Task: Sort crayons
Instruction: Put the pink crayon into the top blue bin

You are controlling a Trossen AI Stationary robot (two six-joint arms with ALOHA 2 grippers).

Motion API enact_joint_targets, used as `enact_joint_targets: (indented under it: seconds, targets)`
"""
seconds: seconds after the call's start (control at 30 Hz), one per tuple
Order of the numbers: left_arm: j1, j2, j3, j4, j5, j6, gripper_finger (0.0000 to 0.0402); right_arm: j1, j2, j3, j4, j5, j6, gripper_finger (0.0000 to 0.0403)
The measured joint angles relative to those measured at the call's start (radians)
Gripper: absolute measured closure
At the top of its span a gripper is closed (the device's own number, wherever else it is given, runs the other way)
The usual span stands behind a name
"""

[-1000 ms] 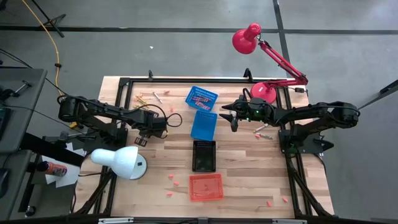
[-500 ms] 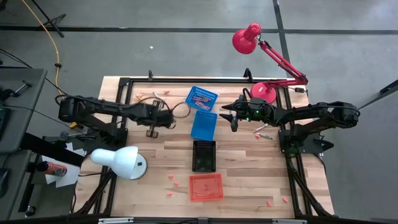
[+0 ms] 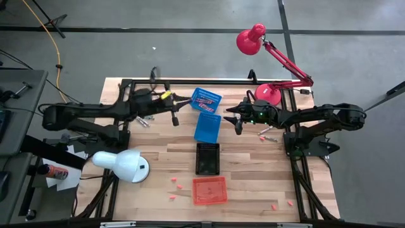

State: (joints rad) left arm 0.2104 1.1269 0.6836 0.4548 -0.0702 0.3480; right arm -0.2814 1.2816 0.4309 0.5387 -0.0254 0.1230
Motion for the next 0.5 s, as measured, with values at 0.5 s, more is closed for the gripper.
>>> enact_joint_targets:
  seconds: [0.5]
  targets:
    - [0.001, 0.125, -0.212, 0.509, 0.009, -0.085, 0.0401, 0.000, 0.000, 0.000, 0.016, 0.000, 0.000, 0.0197]
